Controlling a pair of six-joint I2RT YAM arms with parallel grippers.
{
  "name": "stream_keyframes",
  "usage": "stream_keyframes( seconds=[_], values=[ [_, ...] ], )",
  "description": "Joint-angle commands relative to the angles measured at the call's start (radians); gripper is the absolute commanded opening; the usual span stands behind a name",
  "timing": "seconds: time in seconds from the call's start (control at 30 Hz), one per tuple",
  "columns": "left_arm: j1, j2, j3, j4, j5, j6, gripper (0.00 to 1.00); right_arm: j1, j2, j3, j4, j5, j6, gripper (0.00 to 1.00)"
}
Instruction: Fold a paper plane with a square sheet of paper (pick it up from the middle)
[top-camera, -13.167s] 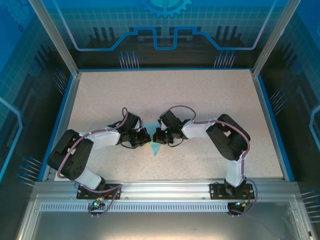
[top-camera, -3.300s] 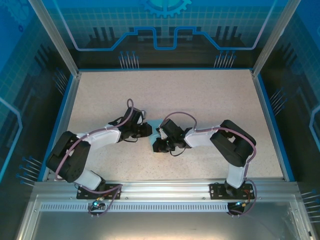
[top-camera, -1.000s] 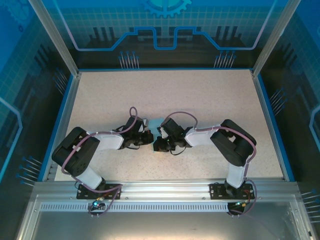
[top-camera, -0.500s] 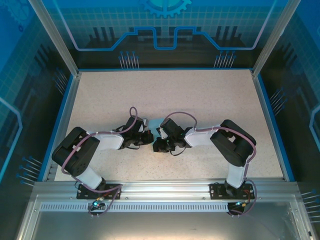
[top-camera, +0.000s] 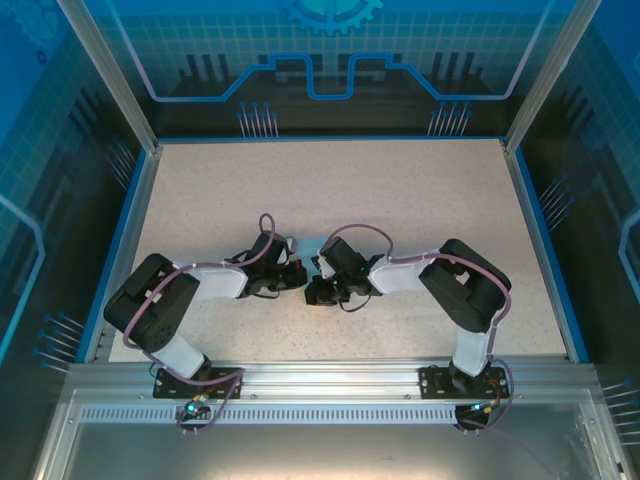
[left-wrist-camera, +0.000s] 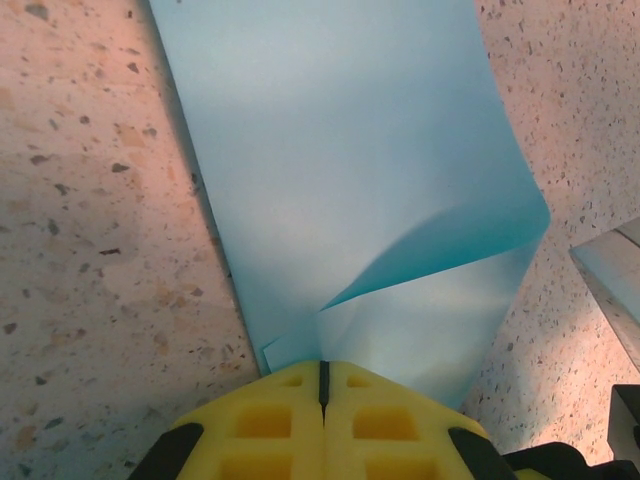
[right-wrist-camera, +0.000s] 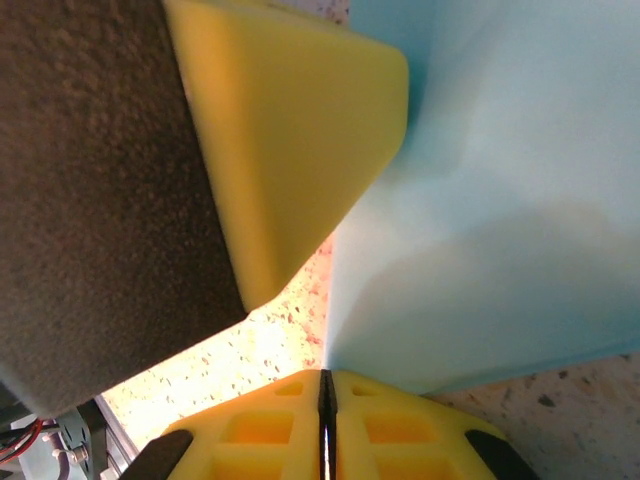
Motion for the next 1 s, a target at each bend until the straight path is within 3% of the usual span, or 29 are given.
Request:
stream_keyframes(
  seconds=[0.0,0.23,0.67,0.97],
  values=[
    [-0.005,0.018,0.009,-0.056,-0.039,0.010,0.00,-0.011,-0.079,-0.005,-0.043,0.026,-0.024,0.09],
    [-0.004,0.012,0.012,-0.067,-0.037,0.014,0.00,-0.092,-0.117,-0.022,-0.028,0.040,-0.053,0.09],
    [-0.005,0.010,0.022,-0.068,-0.025,0.014,0.00,-0.100,-0.010,0.080,-0.086,0.066,-0.075,0.08],
    [-0.005,0.007,0.026,-0.075,-0.026,0.016,0.00,-0.112,0.010,0.051,-0.116,0.121,-0.029,0.08]
  ],
)
